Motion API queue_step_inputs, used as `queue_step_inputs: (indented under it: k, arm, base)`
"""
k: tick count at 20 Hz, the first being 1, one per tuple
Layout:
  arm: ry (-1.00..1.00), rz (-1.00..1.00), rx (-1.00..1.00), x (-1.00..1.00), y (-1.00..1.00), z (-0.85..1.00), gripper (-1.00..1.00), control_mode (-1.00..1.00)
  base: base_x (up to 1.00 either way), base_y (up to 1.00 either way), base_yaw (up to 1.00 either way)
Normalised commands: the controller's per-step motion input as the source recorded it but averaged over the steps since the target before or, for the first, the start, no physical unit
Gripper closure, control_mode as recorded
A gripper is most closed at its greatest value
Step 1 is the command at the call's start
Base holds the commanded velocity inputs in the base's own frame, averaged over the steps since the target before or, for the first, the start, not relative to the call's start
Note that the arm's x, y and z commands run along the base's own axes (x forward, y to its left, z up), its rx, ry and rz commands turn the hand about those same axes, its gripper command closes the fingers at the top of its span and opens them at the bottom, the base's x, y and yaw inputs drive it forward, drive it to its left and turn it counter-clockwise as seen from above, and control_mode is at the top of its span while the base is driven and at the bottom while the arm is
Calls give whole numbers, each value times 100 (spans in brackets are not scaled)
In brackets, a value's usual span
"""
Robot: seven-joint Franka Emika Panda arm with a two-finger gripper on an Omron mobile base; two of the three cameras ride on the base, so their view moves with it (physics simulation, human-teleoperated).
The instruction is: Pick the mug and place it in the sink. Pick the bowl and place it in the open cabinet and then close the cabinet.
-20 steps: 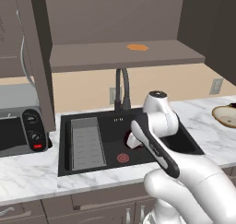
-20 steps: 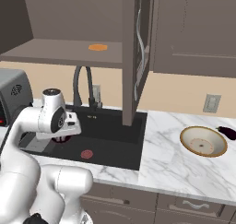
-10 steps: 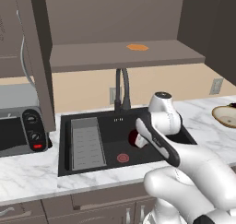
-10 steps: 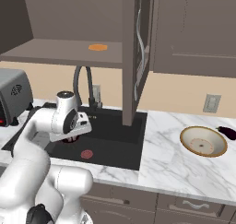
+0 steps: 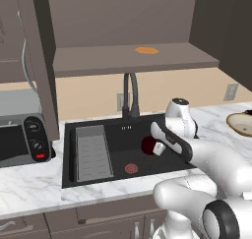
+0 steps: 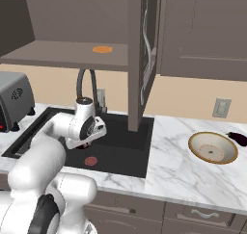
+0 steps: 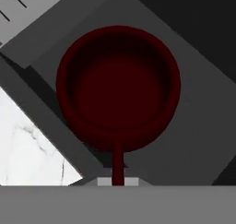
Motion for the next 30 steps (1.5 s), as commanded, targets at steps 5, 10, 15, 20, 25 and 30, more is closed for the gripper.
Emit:
queue_step_inputs:
  k: [5, 10, 15, 20, 25, 30]
  arm:
    - [0, 14, 0, 39, -20, -17, 100, -100]
    - [0, 14, 0, 26, -13, -26, 100, -100]
    - [0, 13, -1, 22, -2, -29, 100, -100]
    - [0, 9, -2, 26, 0, -24, 100, -100]
    - [0, 7, -2, 26, 0, -32, 100, -100]
    - [0, 3, 0, 4, 0, -25, 100, -100]
  base:
    - [0, 0, 0]
    - [0, 0, 0]
    - [0, 0, 0]
    - [0, 0, 0]
    - [0, 0, 0]
    - [0, 0, 0]
